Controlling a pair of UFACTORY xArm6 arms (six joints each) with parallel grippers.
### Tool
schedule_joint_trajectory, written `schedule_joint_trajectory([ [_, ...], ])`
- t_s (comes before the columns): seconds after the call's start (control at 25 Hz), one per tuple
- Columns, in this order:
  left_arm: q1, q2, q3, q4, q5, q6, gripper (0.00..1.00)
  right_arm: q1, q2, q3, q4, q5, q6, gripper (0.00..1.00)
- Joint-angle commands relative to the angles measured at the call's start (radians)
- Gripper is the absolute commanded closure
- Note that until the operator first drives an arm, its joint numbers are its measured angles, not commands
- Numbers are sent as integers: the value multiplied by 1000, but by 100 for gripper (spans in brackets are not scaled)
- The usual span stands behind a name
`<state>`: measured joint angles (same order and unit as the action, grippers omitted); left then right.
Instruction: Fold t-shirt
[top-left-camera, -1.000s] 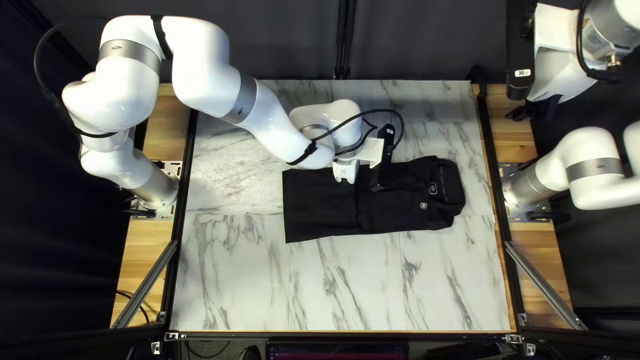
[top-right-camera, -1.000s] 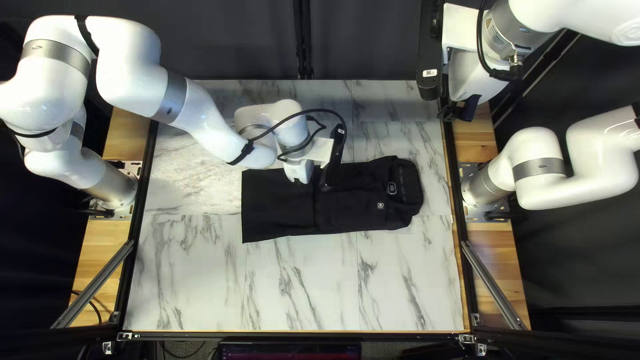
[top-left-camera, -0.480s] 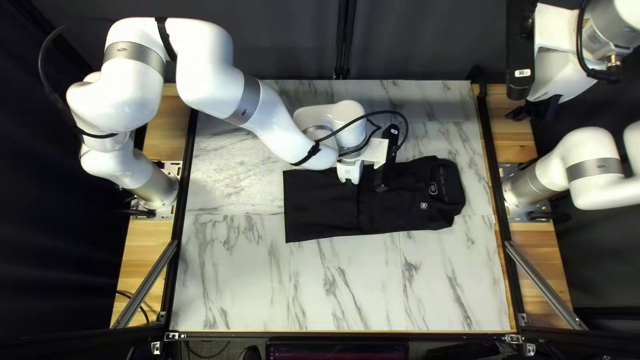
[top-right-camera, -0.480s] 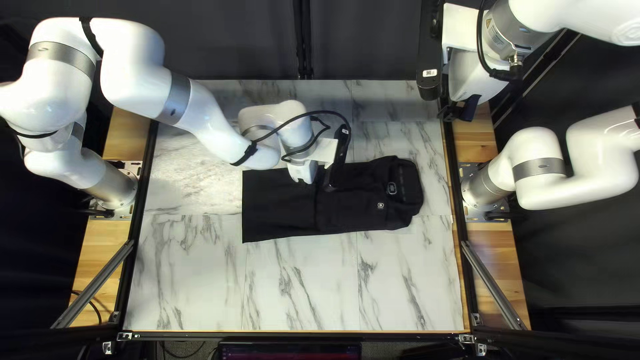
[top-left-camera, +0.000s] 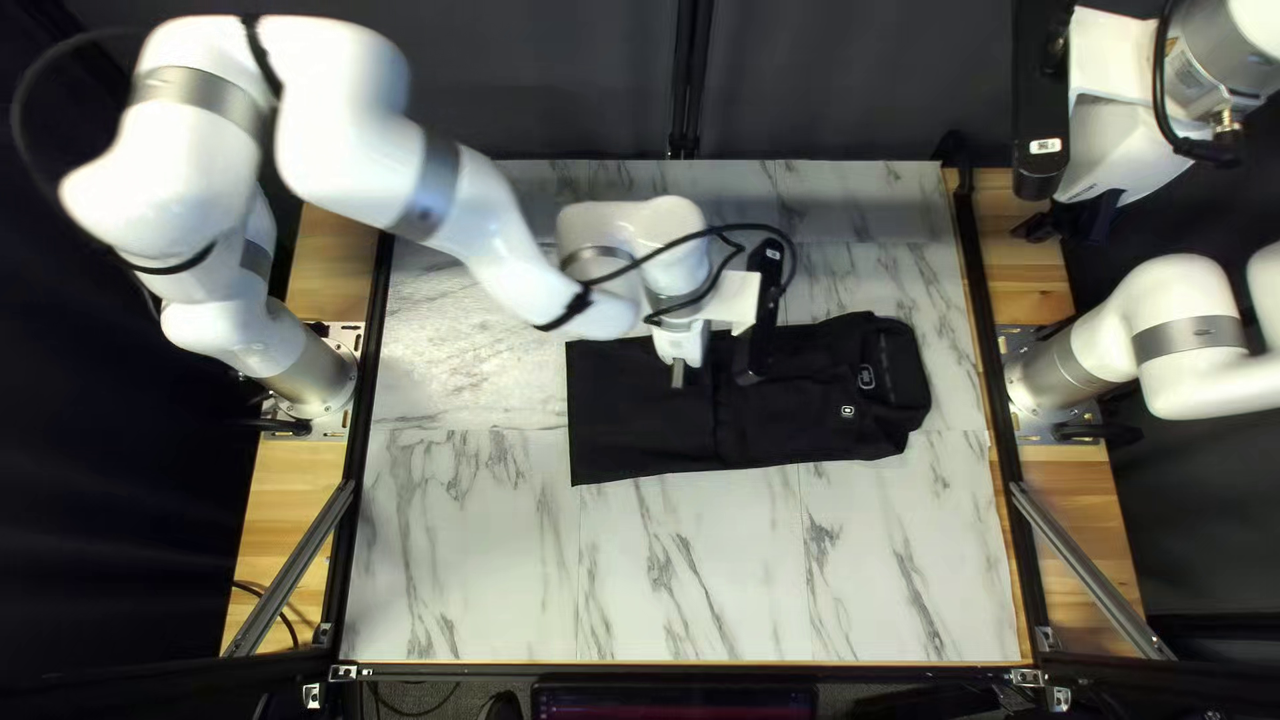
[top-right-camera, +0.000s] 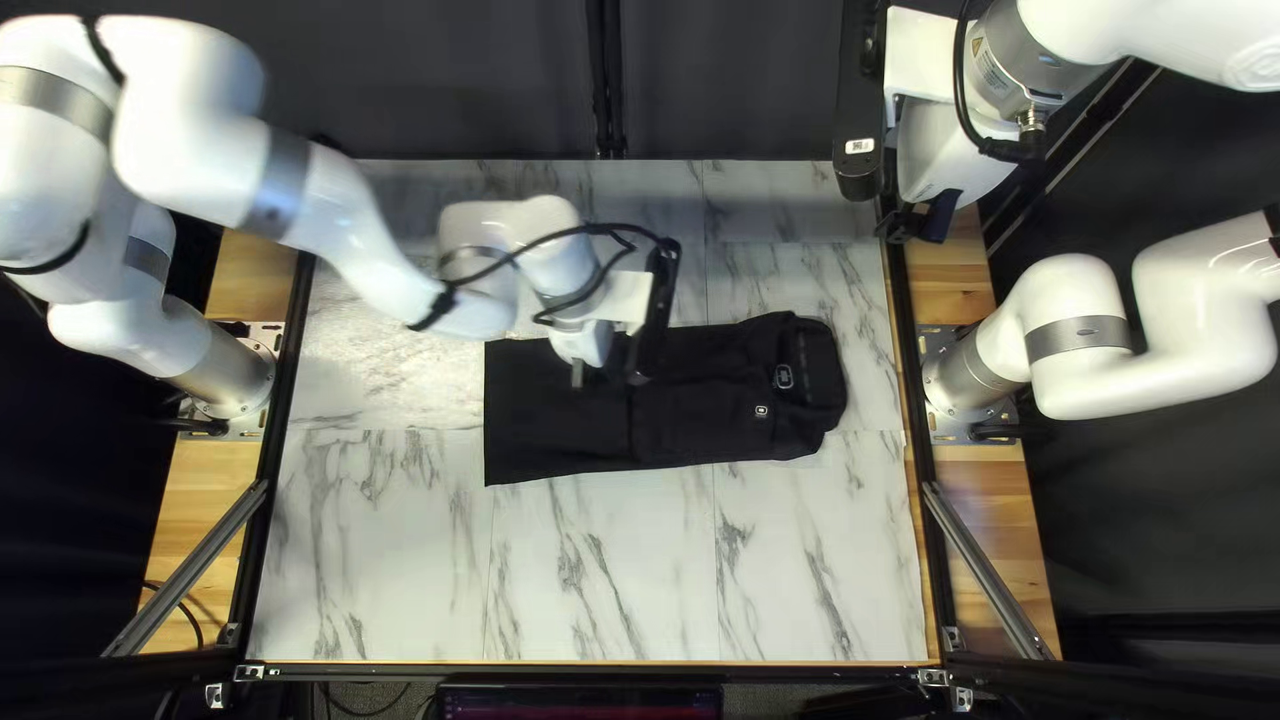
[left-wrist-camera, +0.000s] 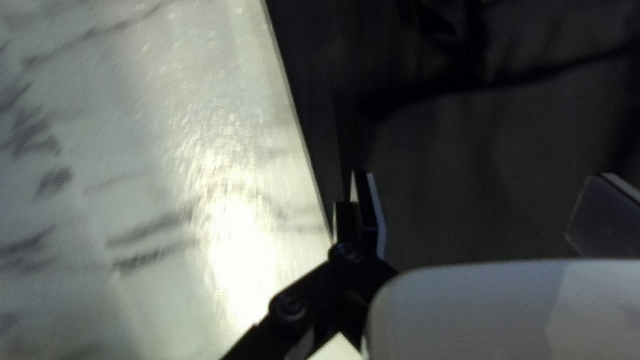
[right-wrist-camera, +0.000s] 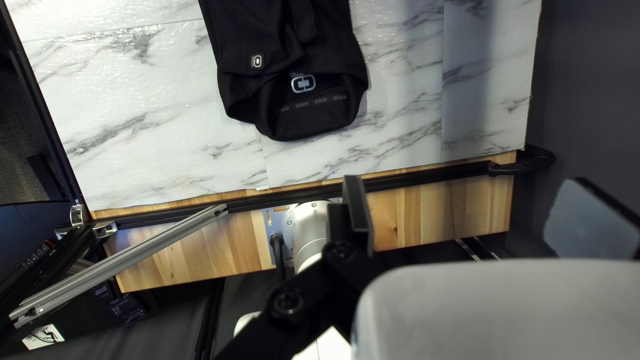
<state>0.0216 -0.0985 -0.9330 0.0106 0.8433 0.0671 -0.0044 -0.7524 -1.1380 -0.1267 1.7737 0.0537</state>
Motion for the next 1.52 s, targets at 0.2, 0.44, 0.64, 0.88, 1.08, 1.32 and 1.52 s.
schedule_joint_trajectory([
  [0.2,-53,-502,61,121,532,-291,0,0,0,0,0,0,0,0],
  [0.44,-87,-624,-39,128,795,-421,0,0,0,0,0,0,0,0],
  [0.64,-174,-729,-97,164,965,-541,0,0,0,0,0,0,0,0],
  [0.88,-224,-788,-95,180,1017,-605,0,0,0,0,0,0,0,0],
  [1.08,-224,-788,-95,180,1017,-605,0,0,0,0,0,0,0,0],
  [1.32,-224,-788,-95,180,1017,-605,0,0,0,0,0,0,0,0],
  [1.52,-224,-788,-95,180,1017,-605,0,0,0,0,0,0,0,0],
])
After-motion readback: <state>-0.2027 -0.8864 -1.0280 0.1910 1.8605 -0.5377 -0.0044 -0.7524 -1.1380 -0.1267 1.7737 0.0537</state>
